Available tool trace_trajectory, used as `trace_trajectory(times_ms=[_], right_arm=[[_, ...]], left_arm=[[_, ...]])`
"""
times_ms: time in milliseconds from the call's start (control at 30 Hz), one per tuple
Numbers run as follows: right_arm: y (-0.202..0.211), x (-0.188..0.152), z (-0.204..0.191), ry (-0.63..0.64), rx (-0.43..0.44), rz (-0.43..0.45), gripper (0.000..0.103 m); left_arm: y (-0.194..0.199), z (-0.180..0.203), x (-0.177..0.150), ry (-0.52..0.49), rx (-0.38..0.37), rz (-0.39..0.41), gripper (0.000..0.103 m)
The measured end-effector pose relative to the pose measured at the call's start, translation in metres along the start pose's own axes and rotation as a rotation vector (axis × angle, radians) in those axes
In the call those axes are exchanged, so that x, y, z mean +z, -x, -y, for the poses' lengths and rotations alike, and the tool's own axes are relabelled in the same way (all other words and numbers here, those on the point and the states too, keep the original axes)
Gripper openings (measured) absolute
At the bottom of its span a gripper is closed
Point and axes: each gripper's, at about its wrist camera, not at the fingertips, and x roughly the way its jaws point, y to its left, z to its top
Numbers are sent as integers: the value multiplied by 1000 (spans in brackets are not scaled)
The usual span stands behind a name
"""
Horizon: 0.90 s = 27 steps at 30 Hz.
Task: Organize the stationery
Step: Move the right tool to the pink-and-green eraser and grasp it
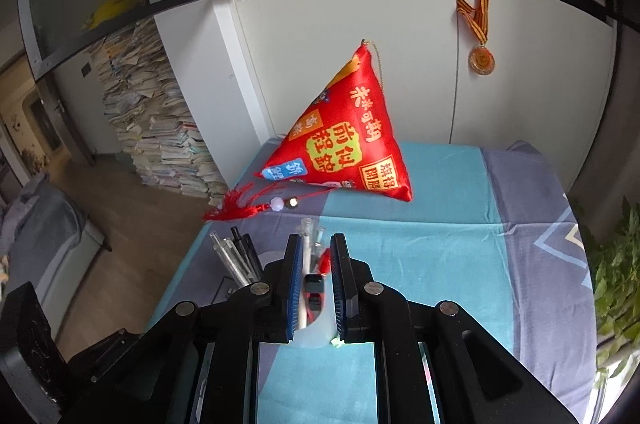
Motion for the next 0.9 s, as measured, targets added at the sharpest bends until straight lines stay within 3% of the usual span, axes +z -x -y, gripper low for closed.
trace_trajectory(times_ms=[133, 233, 400, 500, 800, 900], right_arm=[[14, -5, 30, -68, -19, 2, 25], [7, -14, 52, -104, -95, -54, 31], [-38, -46, 90, -201, -201, -294, 31], [-61, -66, 105, -273, -189, -400, 31], [-86, -73, 105, -299, -186, -459, 31], [-92, -72, 95, -264, -224, -452, 31]], left_arm=[[-8, 24, -7, -81, -78, -43, 27], [-18, 41, -11, -134, -110, -67, 27], [-39, 61, -18, -178, -116, -124, 27], [-41, 59, -21, -177, -101, -123, 27], [-39, 47, -23, -157, -47, -130, 27], [-38, 50, -25, -166, -50, -134, 28]])
